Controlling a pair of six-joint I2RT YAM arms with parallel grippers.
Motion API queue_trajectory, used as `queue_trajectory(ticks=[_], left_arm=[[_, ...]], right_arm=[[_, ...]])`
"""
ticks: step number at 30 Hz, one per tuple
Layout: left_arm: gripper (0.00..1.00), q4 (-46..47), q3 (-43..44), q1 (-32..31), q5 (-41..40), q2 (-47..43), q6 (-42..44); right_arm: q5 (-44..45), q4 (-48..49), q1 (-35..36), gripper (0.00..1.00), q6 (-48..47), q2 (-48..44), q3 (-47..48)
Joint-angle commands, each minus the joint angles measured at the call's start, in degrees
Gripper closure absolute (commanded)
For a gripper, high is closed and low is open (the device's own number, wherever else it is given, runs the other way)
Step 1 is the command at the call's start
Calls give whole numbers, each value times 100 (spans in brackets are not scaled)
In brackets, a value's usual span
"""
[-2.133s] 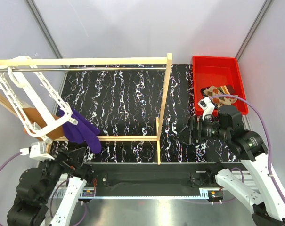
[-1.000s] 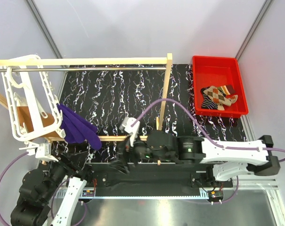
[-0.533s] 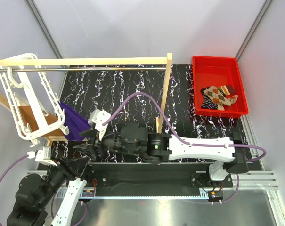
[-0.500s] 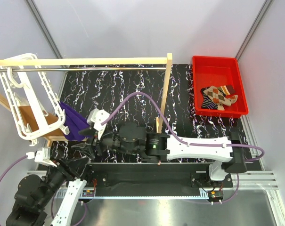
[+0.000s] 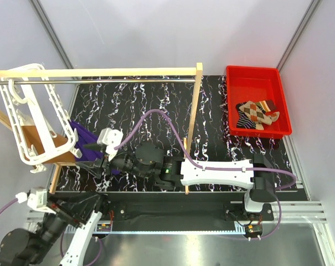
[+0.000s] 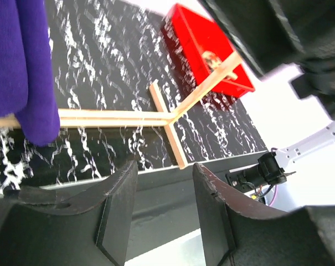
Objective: Clip the socks to the hanger
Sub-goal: Open the clamp at the hanger.
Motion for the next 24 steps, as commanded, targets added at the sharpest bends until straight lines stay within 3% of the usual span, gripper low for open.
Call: queue_trajectory(ticks=[1, 14, 24], left_arm=[[51, 148, 353, -13, 281, -518, 410], [54, 166, 1074, -4, 211, -210, 533], [58, 394, 1514, -4, 105, -69, 498]], right_arm=[[-167, 838, -47, 42, -230, 8, 20], [-238, 1137, -74, 44, -247, 377, 100], [-229, 1383, -118, 58, -186, 483, 109]])
